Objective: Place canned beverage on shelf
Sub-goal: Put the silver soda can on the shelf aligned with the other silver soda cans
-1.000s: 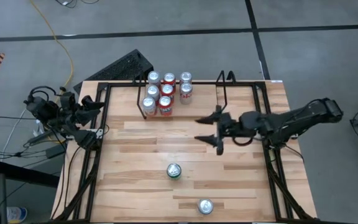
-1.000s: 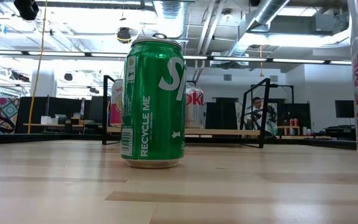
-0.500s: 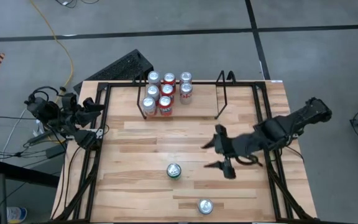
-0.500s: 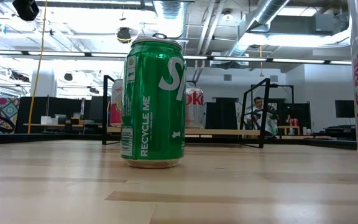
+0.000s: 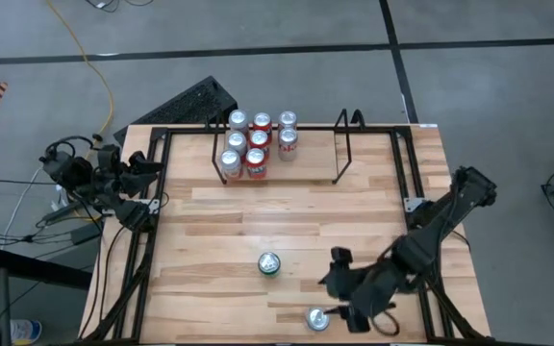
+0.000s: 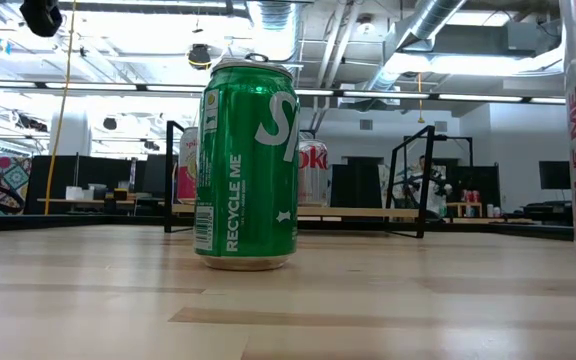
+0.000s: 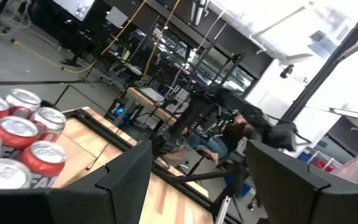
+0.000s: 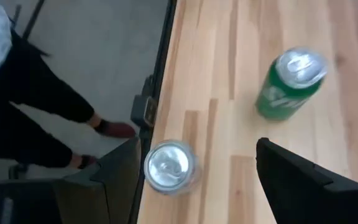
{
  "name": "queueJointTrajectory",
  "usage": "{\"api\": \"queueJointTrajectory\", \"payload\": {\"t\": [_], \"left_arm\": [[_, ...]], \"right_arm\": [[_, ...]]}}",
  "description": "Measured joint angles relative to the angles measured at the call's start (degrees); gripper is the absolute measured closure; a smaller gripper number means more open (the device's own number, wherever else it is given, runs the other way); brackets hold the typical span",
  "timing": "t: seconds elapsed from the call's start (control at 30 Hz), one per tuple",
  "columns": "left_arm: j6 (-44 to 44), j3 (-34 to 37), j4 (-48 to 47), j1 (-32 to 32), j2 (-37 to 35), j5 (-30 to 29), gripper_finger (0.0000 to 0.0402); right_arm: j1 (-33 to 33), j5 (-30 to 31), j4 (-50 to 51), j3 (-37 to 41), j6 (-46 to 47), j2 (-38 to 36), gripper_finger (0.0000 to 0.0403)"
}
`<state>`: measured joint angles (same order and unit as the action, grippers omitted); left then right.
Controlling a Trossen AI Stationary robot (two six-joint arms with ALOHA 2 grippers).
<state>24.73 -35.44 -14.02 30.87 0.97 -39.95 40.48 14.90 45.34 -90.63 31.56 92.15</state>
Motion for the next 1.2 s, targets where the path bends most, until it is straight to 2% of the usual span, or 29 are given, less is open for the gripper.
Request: {"api": "queueJointTrajectory", "payload": {"t": [0.53,0.9,1.2], "left_arm": [[4.9,0.0,-4.4,0.0,0.0,-1.2,0.0155],[8.0,0.0,-8.2,0.0,0.0,-1.2,0.0155],[8.8,0.0,-9.8,0.0,0.0,-1.2,0.0155]], "right_arm": [[1.9,-0.7,-0.2,0.0,-0.5,10.4,0.0104],[1.3,-4.4,-3.4,-0.2,-0.8,12.1,0.0013],[1.7,-6.1,-4.9,-0.1,-1.9,14.9,0.0009]]}}
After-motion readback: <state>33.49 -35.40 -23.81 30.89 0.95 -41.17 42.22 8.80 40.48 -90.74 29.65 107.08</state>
